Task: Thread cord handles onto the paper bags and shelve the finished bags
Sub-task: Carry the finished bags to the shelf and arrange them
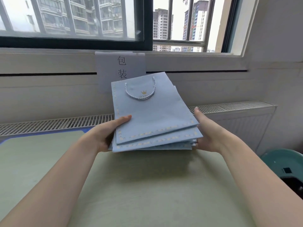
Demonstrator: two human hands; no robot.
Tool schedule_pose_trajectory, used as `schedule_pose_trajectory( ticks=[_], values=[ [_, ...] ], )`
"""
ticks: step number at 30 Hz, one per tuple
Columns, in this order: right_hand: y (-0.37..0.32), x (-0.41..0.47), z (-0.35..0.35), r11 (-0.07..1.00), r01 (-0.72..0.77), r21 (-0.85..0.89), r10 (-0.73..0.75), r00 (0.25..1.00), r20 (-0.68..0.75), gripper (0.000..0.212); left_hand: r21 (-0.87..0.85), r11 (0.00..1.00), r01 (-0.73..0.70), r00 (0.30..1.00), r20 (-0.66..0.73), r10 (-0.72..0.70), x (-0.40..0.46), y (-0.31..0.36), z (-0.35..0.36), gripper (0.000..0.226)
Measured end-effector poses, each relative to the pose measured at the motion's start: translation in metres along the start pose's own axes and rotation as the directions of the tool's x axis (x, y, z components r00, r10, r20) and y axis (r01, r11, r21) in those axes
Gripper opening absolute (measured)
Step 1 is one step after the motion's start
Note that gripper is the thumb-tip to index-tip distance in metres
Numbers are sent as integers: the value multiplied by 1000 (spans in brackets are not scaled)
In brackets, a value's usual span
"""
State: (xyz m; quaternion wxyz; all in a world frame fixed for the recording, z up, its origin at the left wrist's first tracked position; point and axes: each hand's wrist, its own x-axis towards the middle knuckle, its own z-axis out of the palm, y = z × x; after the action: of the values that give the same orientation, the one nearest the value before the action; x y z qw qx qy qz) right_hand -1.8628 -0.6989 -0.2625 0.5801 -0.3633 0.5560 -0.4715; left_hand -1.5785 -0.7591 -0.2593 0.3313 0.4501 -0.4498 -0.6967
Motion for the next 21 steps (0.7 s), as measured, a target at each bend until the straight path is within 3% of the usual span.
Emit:
schedule_pose_trajectory(
  ticks=[4, 8, 10, 15, 21],
  values=[
    [1, -6, 4, 1000, 7, 23, -9, 992, 122, 56, -2, 1000, -30, 999, -14, 30, -4, -12, 8, 57],
    [4, -14, 9, 999, -27, -41, 32, 989, 141, 42, 35, 997, -64, 996, -54, 65, -22, -16, 6, 58],
    [6, -25, 13, 997, -47, -62, 60, 972, 226, 39, 90, 992, -84, 994, -62, 90, -41, -14, 0, 59],
    [13, -43, 33, 998, 57, -29, -34, 855, 518, 82, 271, 929, -254, 964, -2, 264, -94, -7, -25, 58],
    [-11, -62, 72, 910, 414, -2, -351, 773, 528, 92, 325, 791, -518, 855, 164, 492, -145, 0, -39, 64]
  ],
)
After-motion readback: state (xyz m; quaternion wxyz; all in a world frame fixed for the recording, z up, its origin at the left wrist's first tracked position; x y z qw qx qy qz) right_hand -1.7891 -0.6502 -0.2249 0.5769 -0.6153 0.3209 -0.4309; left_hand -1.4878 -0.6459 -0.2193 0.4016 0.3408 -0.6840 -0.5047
